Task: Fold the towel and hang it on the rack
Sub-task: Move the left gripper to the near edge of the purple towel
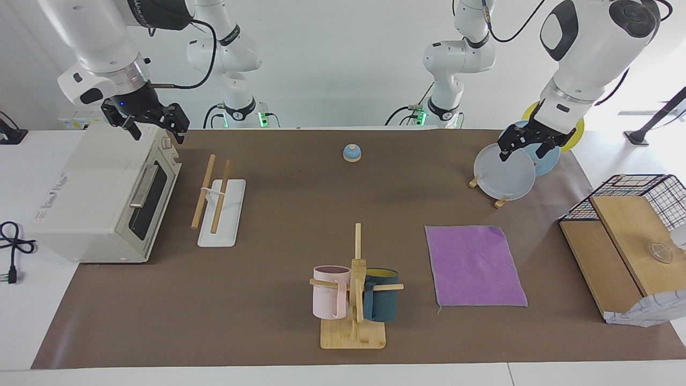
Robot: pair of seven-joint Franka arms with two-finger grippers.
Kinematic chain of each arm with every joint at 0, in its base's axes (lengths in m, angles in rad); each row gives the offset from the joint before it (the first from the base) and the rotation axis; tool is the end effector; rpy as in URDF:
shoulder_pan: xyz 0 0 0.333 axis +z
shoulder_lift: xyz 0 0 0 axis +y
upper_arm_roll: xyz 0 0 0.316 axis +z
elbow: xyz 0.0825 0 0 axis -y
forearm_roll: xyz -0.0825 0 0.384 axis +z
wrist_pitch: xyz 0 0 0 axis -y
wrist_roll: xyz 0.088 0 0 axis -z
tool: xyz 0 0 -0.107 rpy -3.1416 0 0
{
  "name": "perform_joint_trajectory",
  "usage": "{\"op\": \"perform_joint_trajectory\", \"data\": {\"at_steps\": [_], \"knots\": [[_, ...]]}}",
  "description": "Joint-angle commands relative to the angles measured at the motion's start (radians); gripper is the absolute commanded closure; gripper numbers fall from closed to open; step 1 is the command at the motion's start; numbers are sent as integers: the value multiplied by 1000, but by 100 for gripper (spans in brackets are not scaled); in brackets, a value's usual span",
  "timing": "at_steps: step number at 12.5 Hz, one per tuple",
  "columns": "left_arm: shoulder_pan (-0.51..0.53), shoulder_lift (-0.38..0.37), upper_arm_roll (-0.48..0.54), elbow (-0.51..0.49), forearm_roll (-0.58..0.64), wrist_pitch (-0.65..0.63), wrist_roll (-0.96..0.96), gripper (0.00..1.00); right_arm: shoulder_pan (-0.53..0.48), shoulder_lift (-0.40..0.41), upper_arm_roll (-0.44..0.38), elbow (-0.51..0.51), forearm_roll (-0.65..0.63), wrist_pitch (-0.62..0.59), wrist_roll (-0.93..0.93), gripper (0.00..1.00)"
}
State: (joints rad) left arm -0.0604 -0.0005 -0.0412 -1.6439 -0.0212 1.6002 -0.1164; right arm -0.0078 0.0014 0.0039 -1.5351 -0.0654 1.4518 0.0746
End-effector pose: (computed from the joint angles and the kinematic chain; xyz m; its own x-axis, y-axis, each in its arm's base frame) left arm 0.5515 -0.0585 0.5928 0.9989 0.0155 -0.0454 0.0162 -0.9997 0.0160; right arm 0.5425 -0.0097 0.6307 0.9931 -0.0860 -0.0792 -0.0804 -0.9942 0.0714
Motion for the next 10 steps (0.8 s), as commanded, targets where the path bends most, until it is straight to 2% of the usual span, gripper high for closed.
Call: {"op": "perform_joint_trajectory", "data": {"at_steps": [1,6,8,10], "knots": [[10,-15,-9,-5,12,-2,-2,0,-17,-6,11,0,-4,-14,-24,0],[10,-25,-9,-23,12,-6,9,0,-17,-6,11,0,-4,-14,-24,0],[10,-47,-6,-75,12,33,-29,0,-17,-6,10,0,-4,-14,-24,0],[20,-67,-2,-172,10,130,-48,0,-17,-6,11,0,-4,-14,-24,0]]}}
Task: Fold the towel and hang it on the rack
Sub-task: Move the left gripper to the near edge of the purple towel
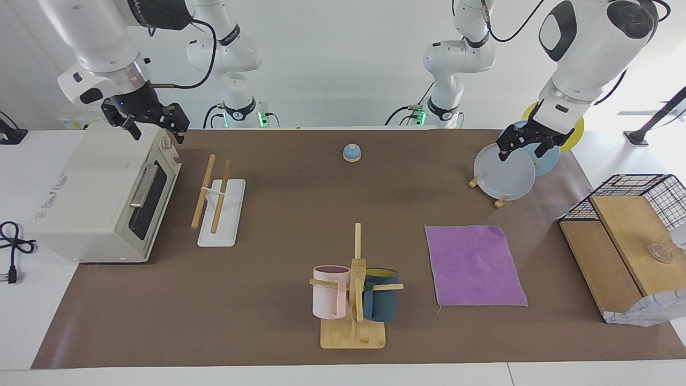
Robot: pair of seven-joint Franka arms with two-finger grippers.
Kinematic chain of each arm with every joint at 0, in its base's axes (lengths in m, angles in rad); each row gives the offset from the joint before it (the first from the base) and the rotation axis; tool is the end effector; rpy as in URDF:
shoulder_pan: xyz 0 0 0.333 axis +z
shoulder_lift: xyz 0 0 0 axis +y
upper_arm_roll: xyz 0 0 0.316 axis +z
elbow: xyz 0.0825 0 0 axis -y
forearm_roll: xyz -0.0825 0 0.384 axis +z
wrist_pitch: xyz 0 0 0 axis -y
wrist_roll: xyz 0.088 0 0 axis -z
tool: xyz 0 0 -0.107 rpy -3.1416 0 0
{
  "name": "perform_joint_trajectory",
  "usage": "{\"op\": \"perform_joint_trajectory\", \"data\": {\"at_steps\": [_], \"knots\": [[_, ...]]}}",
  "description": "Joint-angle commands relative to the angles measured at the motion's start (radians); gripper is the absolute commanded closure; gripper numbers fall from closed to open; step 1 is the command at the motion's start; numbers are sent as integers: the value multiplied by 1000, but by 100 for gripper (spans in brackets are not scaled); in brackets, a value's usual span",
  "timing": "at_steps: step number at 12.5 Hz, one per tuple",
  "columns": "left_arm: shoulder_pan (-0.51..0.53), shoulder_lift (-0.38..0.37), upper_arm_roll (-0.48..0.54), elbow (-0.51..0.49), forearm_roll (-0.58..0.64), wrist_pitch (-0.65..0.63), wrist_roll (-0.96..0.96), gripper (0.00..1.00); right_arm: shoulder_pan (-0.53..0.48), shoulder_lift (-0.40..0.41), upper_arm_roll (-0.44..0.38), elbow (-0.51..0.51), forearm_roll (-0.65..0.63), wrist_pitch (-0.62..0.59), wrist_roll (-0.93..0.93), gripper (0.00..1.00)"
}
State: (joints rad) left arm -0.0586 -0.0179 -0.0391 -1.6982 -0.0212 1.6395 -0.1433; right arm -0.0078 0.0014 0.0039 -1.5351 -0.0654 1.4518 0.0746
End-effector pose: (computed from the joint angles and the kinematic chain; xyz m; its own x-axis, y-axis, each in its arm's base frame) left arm 0.5483 -0.0561 0.5800 0.9979 0.0471 -0.0433 0.0478 -0.9988 0.0143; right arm 0.5425 -0.0097 0.6307 0.9931 -0.0860 -0.0792 -0.0804 -0.9942 0.0714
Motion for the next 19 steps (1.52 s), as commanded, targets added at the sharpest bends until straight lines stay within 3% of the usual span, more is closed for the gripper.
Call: {"op": "perform_joint_trajectory", "data": {"at_steps": [1,7,11,14,16,19], "knots": [[43,-47,-4,-173,9,159,-19,0,-17,-6,11,0,-4,-14,-24,0],[97,183,-2,-360,7,630,-21,0,-17,-6,11,0,-4,-14,-23,0],[102,300,-4,-356,6,726,-86,3,-17,-6,11,0,-4,-14,-24,0],[106,314,-4,-327,6,717,-96,8,-17,-6,10,0,-4,-14,-24,0],[108,317,-4,-325,6,715,-96,17,-17,-6,10,0,-4,-14,-24,0],[111,317,-5,-322,-5,698,-96,42,-17,-6,11,0,-4,-14,-24,0]]}}
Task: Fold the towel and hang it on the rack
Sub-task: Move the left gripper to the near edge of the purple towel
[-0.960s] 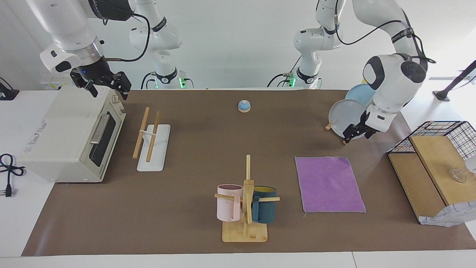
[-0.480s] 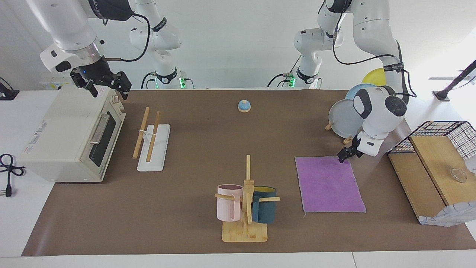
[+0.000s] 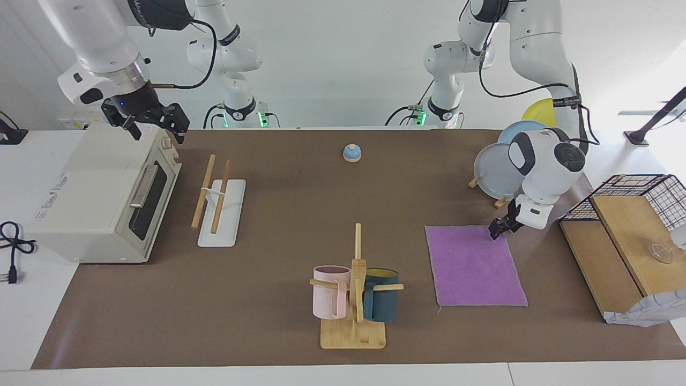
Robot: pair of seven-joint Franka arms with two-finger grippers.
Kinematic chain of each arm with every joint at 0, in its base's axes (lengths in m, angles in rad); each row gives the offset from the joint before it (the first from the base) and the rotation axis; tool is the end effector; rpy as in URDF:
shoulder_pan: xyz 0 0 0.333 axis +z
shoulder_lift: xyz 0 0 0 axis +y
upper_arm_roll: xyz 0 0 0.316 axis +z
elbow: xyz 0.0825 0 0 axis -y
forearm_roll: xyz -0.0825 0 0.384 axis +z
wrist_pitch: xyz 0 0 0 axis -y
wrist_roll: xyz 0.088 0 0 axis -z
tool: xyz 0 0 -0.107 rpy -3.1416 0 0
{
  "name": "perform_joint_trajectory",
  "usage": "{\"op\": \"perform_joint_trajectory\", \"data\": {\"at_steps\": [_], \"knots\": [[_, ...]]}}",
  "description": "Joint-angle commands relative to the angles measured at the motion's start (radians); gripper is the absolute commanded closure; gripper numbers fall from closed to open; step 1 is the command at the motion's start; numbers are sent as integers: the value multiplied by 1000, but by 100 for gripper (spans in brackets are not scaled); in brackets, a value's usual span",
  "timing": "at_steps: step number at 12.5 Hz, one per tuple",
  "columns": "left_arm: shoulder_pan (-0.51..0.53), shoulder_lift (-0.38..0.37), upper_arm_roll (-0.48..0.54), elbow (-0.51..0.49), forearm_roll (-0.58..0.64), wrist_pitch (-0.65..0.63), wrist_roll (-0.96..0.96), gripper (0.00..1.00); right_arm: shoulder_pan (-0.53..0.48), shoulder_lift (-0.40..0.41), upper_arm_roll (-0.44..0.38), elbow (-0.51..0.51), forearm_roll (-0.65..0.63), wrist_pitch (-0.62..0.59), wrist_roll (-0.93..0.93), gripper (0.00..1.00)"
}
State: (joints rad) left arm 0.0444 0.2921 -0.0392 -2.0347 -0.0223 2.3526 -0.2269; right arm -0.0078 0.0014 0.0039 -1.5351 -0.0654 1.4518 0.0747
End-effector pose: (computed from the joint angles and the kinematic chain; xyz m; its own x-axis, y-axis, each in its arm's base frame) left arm 0.5967 0.0035 0.3039 0.9688 0.2471 0.0189 0.2464 -0.9686 0.0326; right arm 0.5425 -0.0097 0.6307 0.9931 -0.0861 -0.0792 -0.0805 -0.9942 0.0714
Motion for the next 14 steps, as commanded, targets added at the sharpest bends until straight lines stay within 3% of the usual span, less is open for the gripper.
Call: {"op": "perform_joint_trajectory", "data": {"at_steps": [1,5,6,14], "knots": [[6,7,-4,14,-14,-16,-14,49,-17,-6,11,0,-4,-14,-24,0],[3,7,-4,13,-16,-36,-14,78,-17,-6,11,0,-4,-14,-24,0],[3,5,-4,13,-16,-39,-14,99,-17,-6,11,0,-4,-14,-24,0],[-1,-5,-4,60,-10,-56,8,100,-17,-6,11,0,-4,-14,-24,0]]}}
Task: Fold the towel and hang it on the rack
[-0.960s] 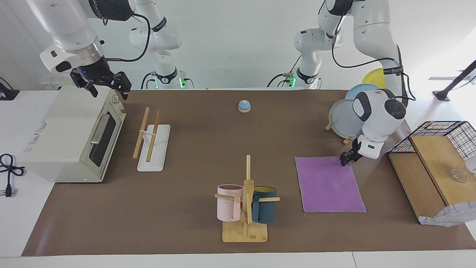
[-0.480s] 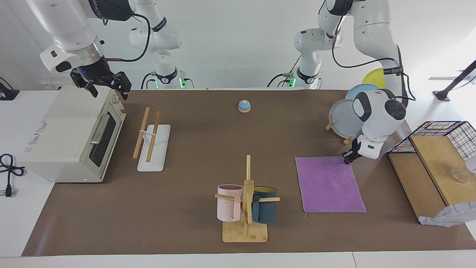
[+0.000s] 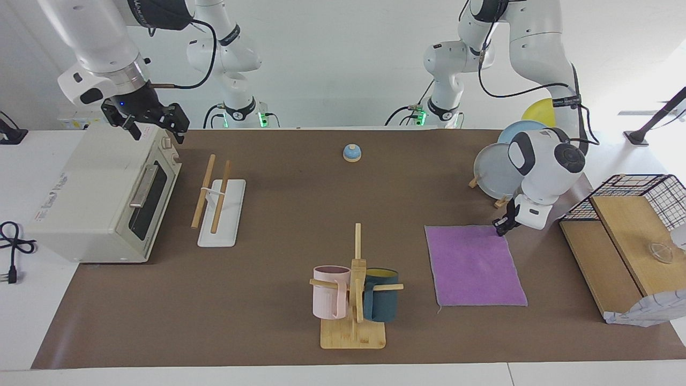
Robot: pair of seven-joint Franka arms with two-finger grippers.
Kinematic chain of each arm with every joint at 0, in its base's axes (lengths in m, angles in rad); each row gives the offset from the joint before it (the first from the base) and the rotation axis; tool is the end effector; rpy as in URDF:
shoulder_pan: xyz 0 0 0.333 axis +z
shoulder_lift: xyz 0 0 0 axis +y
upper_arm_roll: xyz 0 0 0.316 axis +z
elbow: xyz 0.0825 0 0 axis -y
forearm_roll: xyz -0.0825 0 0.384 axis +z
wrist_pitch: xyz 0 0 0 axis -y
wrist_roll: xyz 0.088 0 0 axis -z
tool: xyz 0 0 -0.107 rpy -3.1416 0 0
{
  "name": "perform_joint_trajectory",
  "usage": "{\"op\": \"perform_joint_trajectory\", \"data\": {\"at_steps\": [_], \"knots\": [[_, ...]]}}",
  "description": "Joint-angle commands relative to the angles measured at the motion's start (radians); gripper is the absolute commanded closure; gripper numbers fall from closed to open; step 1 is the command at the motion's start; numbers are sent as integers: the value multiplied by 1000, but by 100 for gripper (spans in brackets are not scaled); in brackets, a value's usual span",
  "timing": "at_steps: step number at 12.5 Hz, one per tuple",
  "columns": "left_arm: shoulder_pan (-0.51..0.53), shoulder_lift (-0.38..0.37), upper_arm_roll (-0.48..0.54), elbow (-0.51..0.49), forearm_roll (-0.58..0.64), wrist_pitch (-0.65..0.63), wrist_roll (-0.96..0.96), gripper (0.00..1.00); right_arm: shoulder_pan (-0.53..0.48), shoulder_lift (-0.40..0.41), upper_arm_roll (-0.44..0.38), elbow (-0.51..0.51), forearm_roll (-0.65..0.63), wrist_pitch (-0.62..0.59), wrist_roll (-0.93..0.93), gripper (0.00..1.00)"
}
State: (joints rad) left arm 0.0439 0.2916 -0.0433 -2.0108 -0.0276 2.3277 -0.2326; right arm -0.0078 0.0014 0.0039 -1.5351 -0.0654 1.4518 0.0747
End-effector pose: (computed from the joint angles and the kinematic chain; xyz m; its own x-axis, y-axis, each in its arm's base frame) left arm 0.6014 0.0007 0.3122 0.9677 0.2514 0.0168 0.2507 -0.9673 0.0379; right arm 0.5425 -0.0097 0.6307 0.9931 -0.0861 -0.0792 -0.0805 -0.9942 0.0714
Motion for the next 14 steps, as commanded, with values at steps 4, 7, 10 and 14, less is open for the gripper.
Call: {"op": "perform_joint_trajectory", "data": {"at_steps": [4,7,10,14], "knots": [[-50,-25,-4,53,9,-42,28,100,-17,-6,11,0,-4,-14,-24,0],[-59,-28,-3,44,12,-62,51,100,-17,-6,10,0,-4,-14,-24,0],[-79,-34,-3,50,12,-85,59,100,-17,-6,11,0,-4,-14,-24,0],[-113,-60,-10,66,48,-106,142,100,-17,-6,11,0,-4,-14,-24,0]]}}
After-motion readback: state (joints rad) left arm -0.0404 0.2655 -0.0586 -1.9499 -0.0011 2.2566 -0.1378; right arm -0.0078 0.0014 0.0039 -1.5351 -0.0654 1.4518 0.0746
